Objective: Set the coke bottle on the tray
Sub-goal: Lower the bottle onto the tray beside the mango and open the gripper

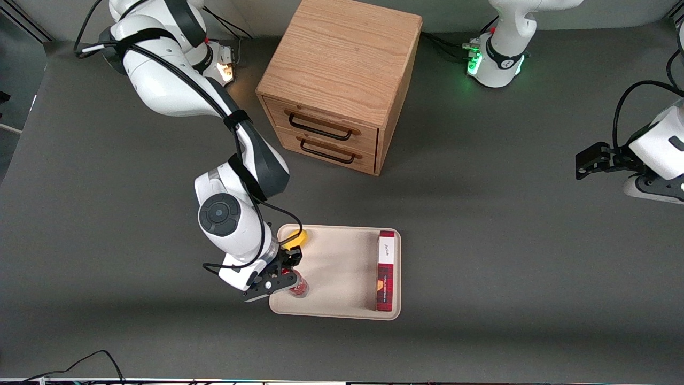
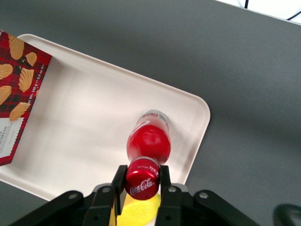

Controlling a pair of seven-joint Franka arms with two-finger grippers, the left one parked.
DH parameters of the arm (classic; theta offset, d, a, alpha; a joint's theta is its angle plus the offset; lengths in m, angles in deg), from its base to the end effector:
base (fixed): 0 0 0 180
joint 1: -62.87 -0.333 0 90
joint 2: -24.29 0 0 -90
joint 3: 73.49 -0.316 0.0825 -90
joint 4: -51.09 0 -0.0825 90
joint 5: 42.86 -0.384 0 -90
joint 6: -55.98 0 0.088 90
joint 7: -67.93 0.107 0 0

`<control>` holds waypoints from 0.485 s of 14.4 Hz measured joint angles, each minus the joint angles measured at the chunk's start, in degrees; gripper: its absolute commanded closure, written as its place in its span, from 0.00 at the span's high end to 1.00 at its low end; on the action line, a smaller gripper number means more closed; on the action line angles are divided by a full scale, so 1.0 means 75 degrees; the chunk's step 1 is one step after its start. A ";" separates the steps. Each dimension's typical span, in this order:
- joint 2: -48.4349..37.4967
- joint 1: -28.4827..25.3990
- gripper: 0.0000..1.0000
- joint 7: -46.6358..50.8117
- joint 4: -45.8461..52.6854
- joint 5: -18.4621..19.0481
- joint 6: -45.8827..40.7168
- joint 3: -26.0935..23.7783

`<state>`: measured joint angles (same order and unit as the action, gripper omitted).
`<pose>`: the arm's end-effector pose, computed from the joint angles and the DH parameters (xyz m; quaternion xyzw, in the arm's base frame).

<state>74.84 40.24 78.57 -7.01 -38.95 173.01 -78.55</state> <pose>0.7120 0.3407 0.3338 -0.9870 -0.1426 -0.0699 0.0257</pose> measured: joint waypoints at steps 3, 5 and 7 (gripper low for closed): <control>0.0031 -0.0004 0.00 0.0000 0.0053 0.0000 0.0004 0.0025; 0.0034 -0.0004 0.00 0.0000 0.0059 0.0000 0.0004 0.0030; 0.0035 -0.0005 0.02 0.0000 0.0061 0.0000 0.0004 0.0034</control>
<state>75.10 40.21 78.57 -6.55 -38.95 173.04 -78.30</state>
